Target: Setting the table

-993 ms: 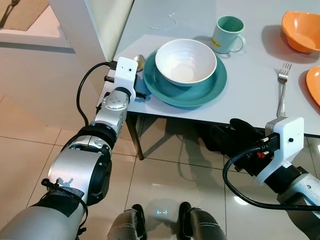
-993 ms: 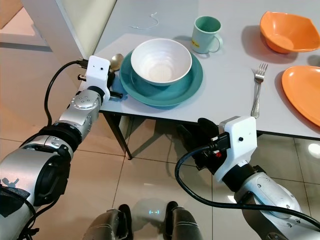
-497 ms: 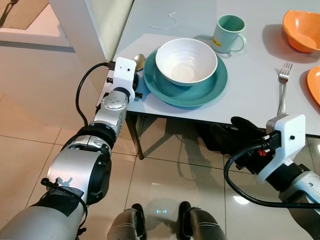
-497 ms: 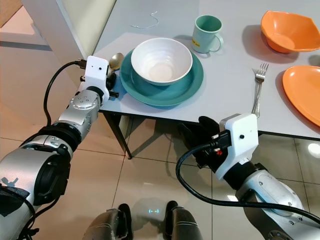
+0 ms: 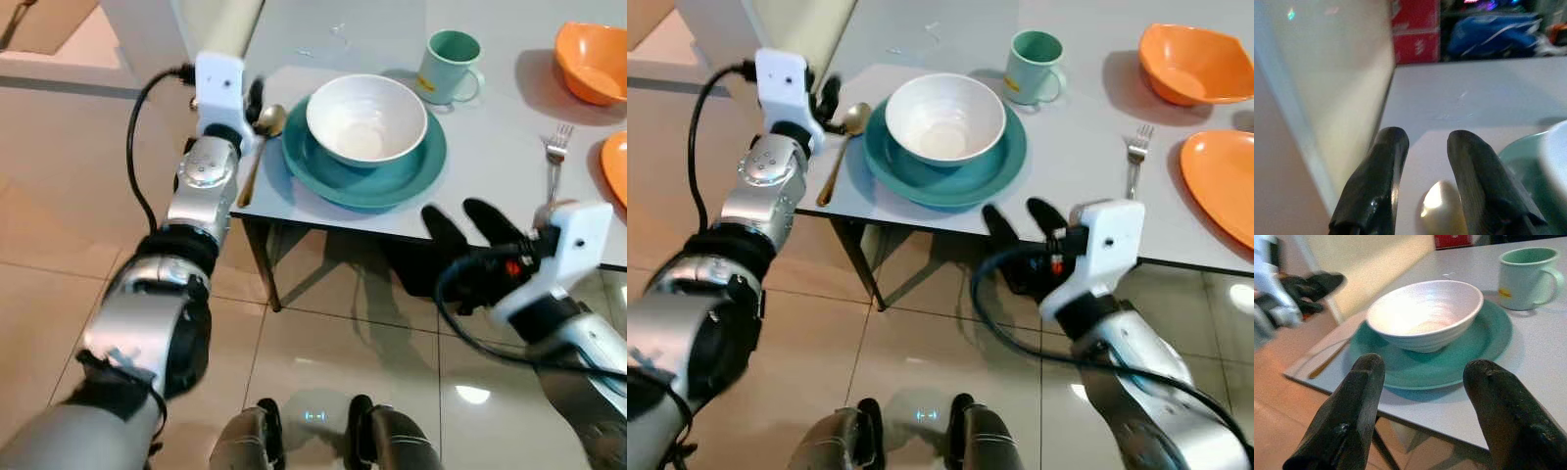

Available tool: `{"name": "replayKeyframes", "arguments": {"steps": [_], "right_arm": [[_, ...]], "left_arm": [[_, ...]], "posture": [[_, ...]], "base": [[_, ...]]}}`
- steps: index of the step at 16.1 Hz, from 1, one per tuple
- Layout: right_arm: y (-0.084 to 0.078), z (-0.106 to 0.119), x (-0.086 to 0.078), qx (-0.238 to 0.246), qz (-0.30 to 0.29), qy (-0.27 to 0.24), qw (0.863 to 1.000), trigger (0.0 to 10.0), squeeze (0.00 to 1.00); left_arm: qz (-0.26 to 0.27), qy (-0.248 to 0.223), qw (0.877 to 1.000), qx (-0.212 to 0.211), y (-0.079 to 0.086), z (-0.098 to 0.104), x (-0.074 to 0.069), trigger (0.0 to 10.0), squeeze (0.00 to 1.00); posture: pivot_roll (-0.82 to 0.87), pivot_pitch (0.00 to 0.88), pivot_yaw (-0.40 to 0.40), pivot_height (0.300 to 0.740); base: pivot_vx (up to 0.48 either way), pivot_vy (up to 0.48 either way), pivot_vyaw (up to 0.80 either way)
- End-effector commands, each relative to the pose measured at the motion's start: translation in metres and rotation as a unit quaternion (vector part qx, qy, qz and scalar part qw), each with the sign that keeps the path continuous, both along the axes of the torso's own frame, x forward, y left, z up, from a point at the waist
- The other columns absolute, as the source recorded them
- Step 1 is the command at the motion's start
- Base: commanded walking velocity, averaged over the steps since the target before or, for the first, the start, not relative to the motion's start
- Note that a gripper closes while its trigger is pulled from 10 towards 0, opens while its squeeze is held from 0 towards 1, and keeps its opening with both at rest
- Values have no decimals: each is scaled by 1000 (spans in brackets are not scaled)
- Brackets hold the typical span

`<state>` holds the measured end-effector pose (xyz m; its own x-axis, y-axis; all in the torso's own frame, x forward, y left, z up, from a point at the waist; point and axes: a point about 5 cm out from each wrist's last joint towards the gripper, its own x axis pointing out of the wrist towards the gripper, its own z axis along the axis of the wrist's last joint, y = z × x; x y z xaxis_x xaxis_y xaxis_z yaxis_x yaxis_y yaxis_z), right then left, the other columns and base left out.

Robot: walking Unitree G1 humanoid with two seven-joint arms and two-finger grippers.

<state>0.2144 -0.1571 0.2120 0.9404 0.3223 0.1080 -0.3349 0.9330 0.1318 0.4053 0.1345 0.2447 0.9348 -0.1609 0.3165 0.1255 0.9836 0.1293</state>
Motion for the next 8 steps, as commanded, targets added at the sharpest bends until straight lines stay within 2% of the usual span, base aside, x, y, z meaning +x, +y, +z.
{"name": "replayKeyframes", "arguments": {"steps": [1,2,3,4,5,6,8], "right_arm": [[-2,-2,2,0,-20,-3,1000,10000,0],[-1,-4,6,8,-41,-4,999,10000,0],[-3,-13,7,24,-75,14,997,10000,0],[-5,-29,8,35,-104,45,993,10000,0],[-4,-32,10,30,-109,51,992,10000,0],[-2,-36,14,25,-112,53,992,10000,0],[0,-36,20,18,-106,46,993,10000,0]], "left_arm": [[-10,8,1000,1,0,-6,-4,10000,0],[-24,6,1000,11,-1,-12,-18,10000,0],[-32,15,998,54,2,-32,-42,10000,0],[-8,57,996,67,13,-61,-70,10000,0],[1,62,996,69,16,-67,-76,10000,0],[19,72,995,65,21,-73,-88,10000,0],[35,90,995,33,21,-74,-101,10000,0]], "posture": [[-61,174,17,740],[-45,160,25,740],[-24,143,22,740],[-4,120,11,740],[0,114,7,740],[12,102,-6,740],[28,88,-27,740]], "base": [[0,0,0],[0,0,0],[0,416,0],[0,480,0],[0,480,0],[0,480,-531],[0,480,-703]]}}
